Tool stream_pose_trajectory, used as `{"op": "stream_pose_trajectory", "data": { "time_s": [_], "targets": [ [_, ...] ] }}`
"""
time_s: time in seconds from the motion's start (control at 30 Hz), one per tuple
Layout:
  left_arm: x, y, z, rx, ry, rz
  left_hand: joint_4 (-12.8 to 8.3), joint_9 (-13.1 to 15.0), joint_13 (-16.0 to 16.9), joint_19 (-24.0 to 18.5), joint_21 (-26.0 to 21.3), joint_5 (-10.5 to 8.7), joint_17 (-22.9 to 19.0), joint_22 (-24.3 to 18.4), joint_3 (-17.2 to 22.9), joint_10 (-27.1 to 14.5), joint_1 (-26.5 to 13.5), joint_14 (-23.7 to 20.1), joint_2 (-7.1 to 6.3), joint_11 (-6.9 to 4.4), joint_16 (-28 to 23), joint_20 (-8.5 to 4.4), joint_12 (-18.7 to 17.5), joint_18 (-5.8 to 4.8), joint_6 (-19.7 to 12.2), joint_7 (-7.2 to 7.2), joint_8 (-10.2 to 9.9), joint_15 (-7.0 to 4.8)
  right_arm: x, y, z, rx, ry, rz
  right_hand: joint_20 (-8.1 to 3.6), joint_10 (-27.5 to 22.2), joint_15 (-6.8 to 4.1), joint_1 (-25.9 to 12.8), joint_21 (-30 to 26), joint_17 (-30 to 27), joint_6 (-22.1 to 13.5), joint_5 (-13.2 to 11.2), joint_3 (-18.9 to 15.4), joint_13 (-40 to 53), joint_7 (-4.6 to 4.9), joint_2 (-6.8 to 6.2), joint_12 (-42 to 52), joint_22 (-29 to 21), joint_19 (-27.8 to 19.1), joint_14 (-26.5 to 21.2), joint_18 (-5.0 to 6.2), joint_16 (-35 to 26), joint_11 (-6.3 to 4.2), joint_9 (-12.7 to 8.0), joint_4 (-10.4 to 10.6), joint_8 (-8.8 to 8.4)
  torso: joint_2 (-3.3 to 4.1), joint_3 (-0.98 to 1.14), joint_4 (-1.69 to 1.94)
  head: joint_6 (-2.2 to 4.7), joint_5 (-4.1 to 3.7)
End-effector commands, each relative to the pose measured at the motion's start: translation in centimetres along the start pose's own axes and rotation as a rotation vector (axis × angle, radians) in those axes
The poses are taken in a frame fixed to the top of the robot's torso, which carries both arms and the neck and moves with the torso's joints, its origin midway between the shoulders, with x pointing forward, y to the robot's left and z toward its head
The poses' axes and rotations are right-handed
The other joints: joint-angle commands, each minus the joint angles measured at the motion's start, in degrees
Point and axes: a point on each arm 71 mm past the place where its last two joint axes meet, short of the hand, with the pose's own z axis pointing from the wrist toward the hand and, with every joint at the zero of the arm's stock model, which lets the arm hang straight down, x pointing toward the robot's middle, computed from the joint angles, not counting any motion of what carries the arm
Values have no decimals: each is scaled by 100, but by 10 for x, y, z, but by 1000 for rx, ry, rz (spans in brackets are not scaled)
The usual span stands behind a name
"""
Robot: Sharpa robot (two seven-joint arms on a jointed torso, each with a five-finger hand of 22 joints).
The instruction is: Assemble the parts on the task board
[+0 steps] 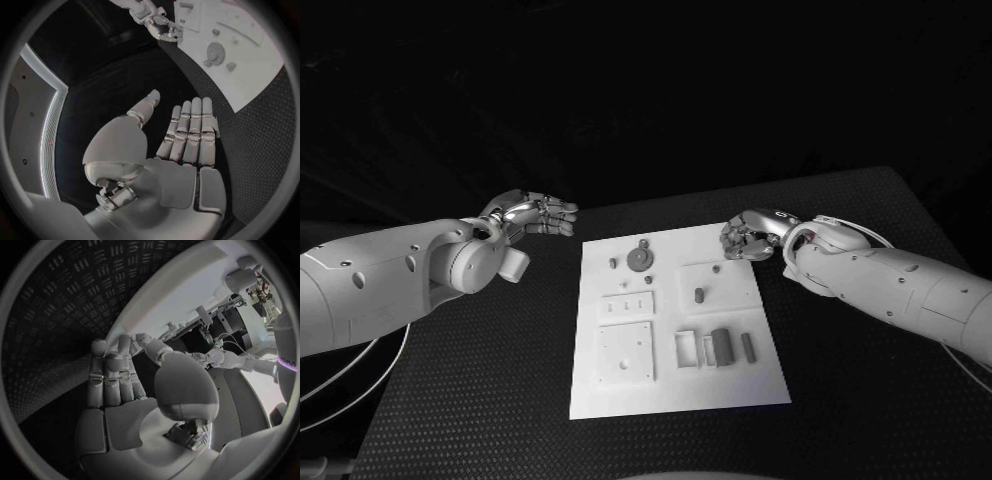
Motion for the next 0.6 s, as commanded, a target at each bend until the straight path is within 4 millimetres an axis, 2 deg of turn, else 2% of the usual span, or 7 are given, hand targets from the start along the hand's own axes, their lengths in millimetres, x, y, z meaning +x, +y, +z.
{"op": "stream_pose_trajectory", "data": {
  "time_s": [0.03,0.33,0.6],
  "targets": [
    [2,-1,0,7,16,-2,0,-9,-9,-4,-25,-1,8,5,-5,-18,-25,6,36,36,-39,11,-27,77,-17,40,-24,21,10,-4,-2,20,59,1,21,-8,-31,-11,-10,9,85,13,-9,26,5,84,-50,117,21,26,162,-17,-24,15,-37,49,2,0,-1,-5,-10],
    [2,-1,0,7,16,-2,0,-10,-10,-4,-27,-1,10,6,-5,-21,-26,7,38,38,-42,11,-31,77,-21,42,-28,22,10,-7,-4,31,62,-1,19,189,-139,-67,15,16,500,16,8,193,-122,266,-148,119,6,19,162,-25,-139,151,-86,264,-3,5,5,-43,-52],
    [2,-1,0,7,16,-2,-1,-10,-11,-4,-29,-1,12,6,-5,-22,-26,7,37,39,-44,11,-33,77,-23,43,-29,22,10,-5,-2,29,59,-1,17,270,-171,-113,27,19,618,16,8,267,-162,286,-216,118,3,22,162,-28,-173,220,-95,322,-1,11,4,-46,-76]
  ]
}}
